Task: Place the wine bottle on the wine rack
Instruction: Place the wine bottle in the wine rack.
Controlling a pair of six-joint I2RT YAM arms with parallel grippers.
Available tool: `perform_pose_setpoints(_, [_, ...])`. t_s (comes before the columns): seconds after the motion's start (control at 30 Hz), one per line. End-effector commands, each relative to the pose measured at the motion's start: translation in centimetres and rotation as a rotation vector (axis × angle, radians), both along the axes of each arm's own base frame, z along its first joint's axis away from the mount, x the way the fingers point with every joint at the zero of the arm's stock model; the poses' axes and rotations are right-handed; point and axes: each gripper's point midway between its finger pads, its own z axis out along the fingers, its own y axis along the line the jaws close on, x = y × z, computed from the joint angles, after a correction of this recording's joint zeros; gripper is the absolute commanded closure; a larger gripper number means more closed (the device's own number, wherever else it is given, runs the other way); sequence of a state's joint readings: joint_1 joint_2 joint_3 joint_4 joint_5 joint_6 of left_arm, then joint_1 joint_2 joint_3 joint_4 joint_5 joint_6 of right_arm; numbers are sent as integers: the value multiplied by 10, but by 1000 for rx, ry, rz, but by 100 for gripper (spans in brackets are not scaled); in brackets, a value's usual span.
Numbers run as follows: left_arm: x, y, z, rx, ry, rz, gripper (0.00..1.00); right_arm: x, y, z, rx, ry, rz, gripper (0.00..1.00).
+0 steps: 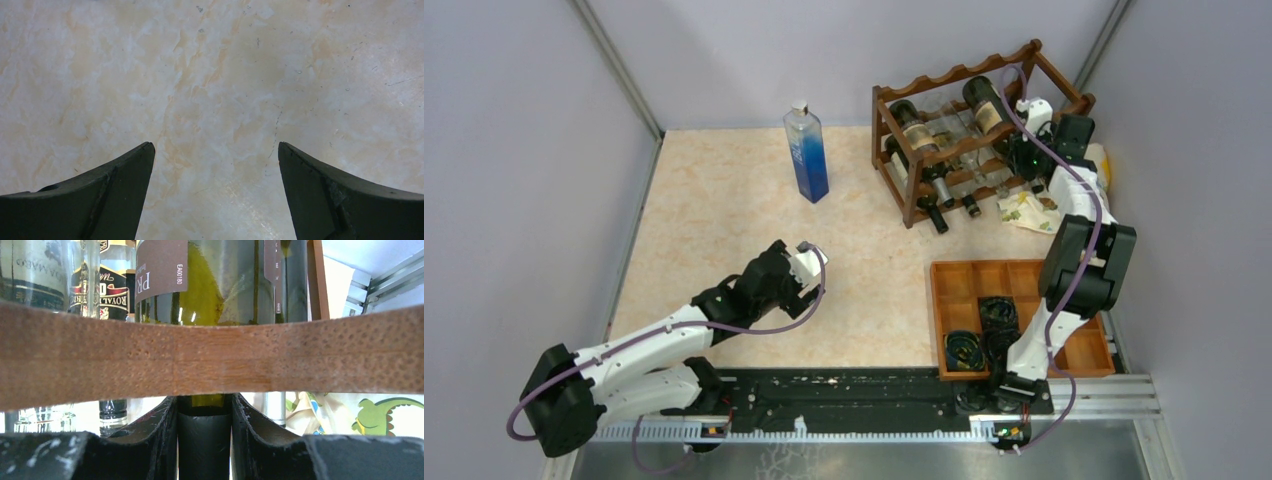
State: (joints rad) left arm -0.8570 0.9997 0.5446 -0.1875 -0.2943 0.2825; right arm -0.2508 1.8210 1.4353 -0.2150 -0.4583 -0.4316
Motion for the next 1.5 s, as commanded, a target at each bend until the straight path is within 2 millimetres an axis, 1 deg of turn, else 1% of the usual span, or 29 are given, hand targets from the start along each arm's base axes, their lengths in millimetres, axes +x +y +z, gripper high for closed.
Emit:
perform_pose_setpoints(0.0, [1, -1, 1, -1, -3, -6, 1, 34, 14, 77, -49, -245, 74, 90])
perform_pose_setpoints(0.37, [1, -1, 1, 2, 0, -8, 1, 37, 20, 80, -25, -268, 73, 87])
perform_pose_setpoints(0.43, [1, -2, 0, 2, 1, -8, 1, 38, 20, 81, -21, -273, 72, 85])
perform_pose_setpoints(0.63, [1, -1, 0, 4, 2, -8, 1, 39, 21, 84, -16, -284, 73, 84])
perform_pose_setpoints(1.03, [1, -1, 0, 4, 3, -7, 1, 38, 22, 80, -15, -279, 73, 77])
perform_pose_setpoints(1.47, [1, -2, 0, 3, 3, -8, 1, 36, 21, 80, -19, -277, 69, 73])
